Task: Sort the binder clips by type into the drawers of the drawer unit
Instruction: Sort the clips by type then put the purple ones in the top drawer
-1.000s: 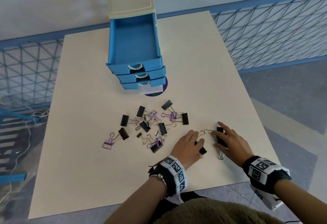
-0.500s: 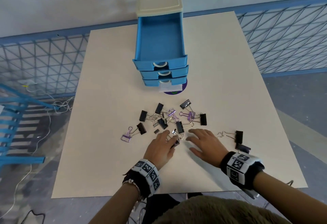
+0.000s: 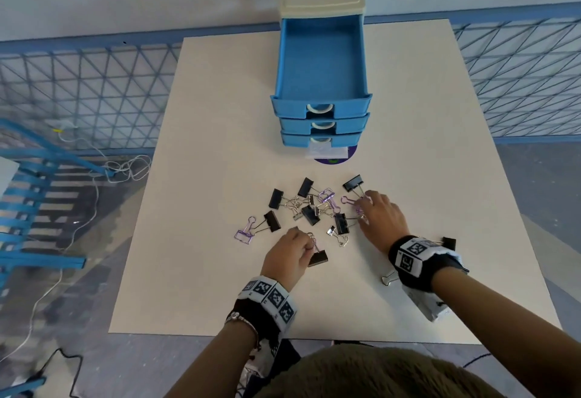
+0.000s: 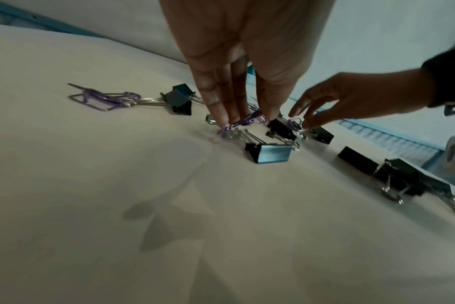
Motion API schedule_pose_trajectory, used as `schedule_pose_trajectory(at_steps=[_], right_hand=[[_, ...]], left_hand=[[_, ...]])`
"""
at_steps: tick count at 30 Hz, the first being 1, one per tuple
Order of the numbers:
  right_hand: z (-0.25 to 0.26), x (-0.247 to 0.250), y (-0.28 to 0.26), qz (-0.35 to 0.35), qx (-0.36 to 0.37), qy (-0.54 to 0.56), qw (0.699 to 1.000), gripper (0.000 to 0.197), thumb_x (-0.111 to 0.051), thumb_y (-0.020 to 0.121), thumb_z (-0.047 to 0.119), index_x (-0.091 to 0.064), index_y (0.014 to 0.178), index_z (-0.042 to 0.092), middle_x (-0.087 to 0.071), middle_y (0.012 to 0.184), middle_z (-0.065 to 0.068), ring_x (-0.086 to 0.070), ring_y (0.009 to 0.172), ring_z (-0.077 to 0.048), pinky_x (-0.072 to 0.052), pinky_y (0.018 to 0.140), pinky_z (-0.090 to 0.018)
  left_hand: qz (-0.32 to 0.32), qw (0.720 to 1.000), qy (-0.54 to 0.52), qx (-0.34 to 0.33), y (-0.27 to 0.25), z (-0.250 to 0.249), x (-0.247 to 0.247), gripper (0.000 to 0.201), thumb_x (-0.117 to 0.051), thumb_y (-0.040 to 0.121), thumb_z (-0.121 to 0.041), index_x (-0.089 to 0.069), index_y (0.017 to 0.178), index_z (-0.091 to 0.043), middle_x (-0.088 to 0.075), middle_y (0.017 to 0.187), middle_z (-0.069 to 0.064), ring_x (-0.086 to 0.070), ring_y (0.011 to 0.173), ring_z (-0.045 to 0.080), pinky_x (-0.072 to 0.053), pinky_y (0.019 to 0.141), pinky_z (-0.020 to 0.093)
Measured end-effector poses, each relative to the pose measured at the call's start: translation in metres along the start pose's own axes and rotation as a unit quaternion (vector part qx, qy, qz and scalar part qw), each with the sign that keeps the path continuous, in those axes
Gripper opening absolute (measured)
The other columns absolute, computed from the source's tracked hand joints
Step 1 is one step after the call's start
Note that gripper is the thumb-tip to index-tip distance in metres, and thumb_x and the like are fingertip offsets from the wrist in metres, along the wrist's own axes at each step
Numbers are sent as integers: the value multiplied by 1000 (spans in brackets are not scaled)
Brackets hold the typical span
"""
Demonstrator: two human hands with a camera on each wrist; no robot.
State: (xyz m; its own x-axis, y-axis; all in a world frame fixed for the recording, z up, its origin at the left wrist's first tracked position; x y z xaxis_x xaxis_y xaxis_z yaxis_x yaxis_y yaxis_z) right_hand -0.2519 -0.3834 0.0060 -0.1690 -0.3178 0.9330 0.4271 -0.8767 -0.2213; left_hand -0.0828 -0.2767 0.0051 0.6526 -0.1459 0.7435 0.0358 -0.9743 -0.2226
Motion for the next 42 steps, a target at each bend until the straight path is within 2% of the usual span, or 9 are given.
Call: schedule_pose_trajectory(at_steps=[4, 11, 13, 16, 18, 28, 31, 37, 42], right_hand=[[-2, -5, 12, 36, -25, -22, 999, 34, -50, 86, 9, -53, 120, 13, -48, 129, -13, -46, 118, -31, -41, 91, -38], [5, -3, 20, 27, -54, -23, 998, 23, -55, 86, 9, -57, 109, 4, -54, 110, -20, -54, 98, -37, -42, 82, -41], [7, 0, 18, -1, -75, 21, 997, 22, -57, 83, 7, -58, 105, 0, -55, 105, -24, -55, 91, -40, -43, 78, -42], [17, 8, 16, -39, -88, 91, 991, 30, -60, 81, 6, -56, 110, 1, -53, 102, -26, -57, 86, -43, -45, 75, -44], [28, 10, 19, -41, -77, 121, 989, 35, -59, 83, 9, -53, 117, 6, -51, 106, -24, -58, 85, -41, -47, 75, -44], [62, -8, 51, 15, -99, 129, 987, 34, -57, 84, 14, -54, 118, 9, -46, 115, -21, -56, 95, -41, -50, 82, -48], [62, -9, 55, 28, -116, 125, 985, 37, -61, 82, 20, -52, 118, 10, -46, 117, -19, -56, 97, -39, -50, 83, -46], [58, -6, 62, 35, -138, 144, 979, 29, -63, 79, 12, -57, 107, 8, -56, 111, -17, -55, 98, -37, -46, 79, -37], [61, 16, 54, -59, -128, 203, 969, 30, -69, 77, 13, -61, 105, 6, -60, 103, -18, -58, 91, -34, -44, 78, -35]], left_hand=[[-79, 997, -1, 4, -8, 20, 29, 6, -60, 83, -9, -56, 80, -5, -60, 96, 9, -61, 82, 23, -53, 61, 36], [-128, 983, 16, 128, -15, 70, 68, 8, -60, 81, -8, -54, 87, -6, -56, 99, 10, -60, 80, 26, -39, 58, 28], [-108, 983, 35, 147, -15, 77, 69, 17, -57, 83, -8, -53, 99, -9, -53, 105, 10, -58, 86, 27, -41, 59, 31], [-15, 977, 141, 160, -15, 84, 63, 44, -50, 86, -8, -43, 128, -19, -44, 120, 10, -51, 102, 26, -46, 66, 33], [20, 973, 180, 141, -17, 88, 59, 49, -49, 86, -7, -40, 132, -21, -43, 124, 11, -48, 107, 27, -49, 70, 34], [21, 973, 135, 187, -38, 115, 69, 33, -46, 93, -16, -44, 126, -14, -44, 127, 7, -44, 112, 24, -50, 74, 35], [23, 973, 127, 190, -42, 121, 73, 33, -47, 92, -14, -45, 125, -13, -43, 130, 6, -43, 115, 24, -49, 75, 35], [14, 978, 92, 187, -45, 133, 79, 25, -49, 90, -14, -50, 115, -11, -45, 125, 6, -47, 108, 24, -48, 74, 35], [-9, 981, 52, 185, -43, 144, 90, 15, -49, 89, -9, -54, 103, -8, -48, 116, 9, -55, 90, 29, -45, 66, 33]])
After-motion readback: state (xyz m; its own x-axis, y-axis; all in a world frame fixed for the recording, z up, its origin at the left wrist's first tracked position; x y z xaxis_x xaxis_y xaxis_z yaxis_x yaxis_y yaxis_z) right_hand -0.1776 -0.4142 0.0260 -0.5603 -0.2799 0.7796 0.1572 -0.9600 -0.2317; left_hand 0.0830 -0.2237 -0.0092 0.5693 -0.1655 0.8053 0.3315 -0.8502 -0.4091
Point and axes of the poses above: each hand's wrist, its own y-axis towards the middle knuckle, its own x-axis out of the back of the hand, z = x × y, the point moved 3 cm from there along y, towards the middle knuckle
